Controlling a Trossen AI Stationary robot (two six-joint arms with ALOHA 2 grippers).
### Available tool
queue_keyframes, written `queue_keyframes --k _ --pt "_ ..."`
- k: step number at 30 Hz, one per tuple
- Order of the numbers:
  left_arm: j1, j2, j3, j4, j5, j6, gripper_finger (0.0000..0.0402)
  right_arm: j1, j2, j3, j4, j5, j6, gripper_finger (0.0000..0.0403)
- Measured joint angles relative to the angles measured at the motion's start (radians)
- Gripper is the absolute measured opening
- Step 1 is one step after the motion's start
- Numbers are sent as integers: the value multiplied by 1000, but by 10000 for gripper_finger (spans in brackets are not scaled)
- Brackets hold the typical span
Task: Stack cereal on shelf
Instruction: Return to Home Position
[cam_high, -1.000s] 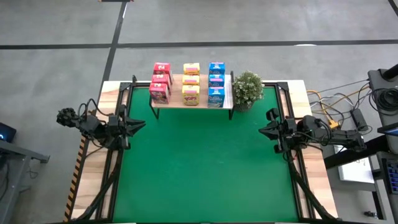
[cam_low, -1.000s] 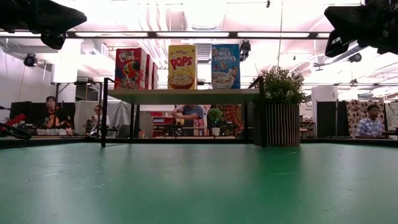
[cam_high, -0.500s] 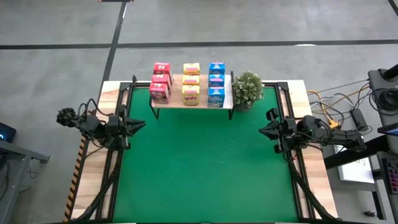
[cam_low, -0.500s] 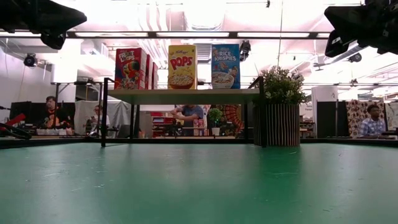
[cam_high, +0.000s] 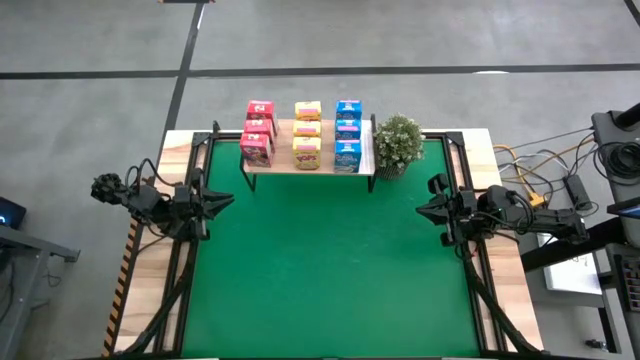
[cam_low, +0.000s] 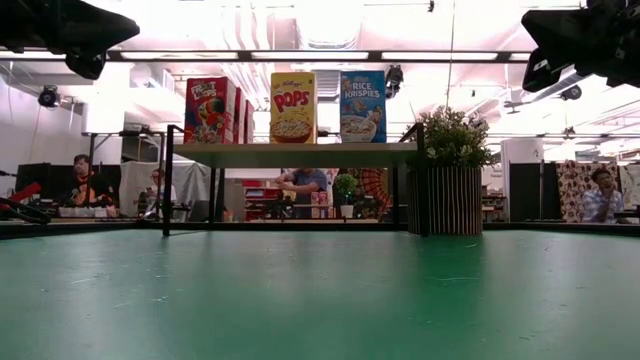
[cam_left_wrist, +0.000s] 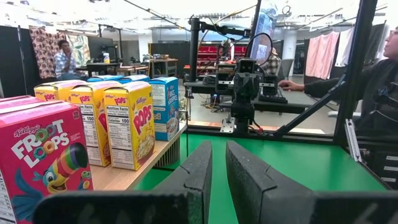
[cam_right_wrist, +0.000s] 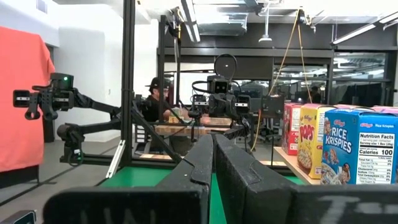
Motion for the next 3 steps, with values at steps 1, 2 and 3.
queue_keyframes --k 1,2,3 --pt "0 0 0 0 0 0 29 0 0 0 0 0 0 9" --pt "0 0 0 0 0 0 29 0 0 0 0 0 1 9" --pt "0 0 0 0 0 0 29 0 0 0 0 0 1 9"
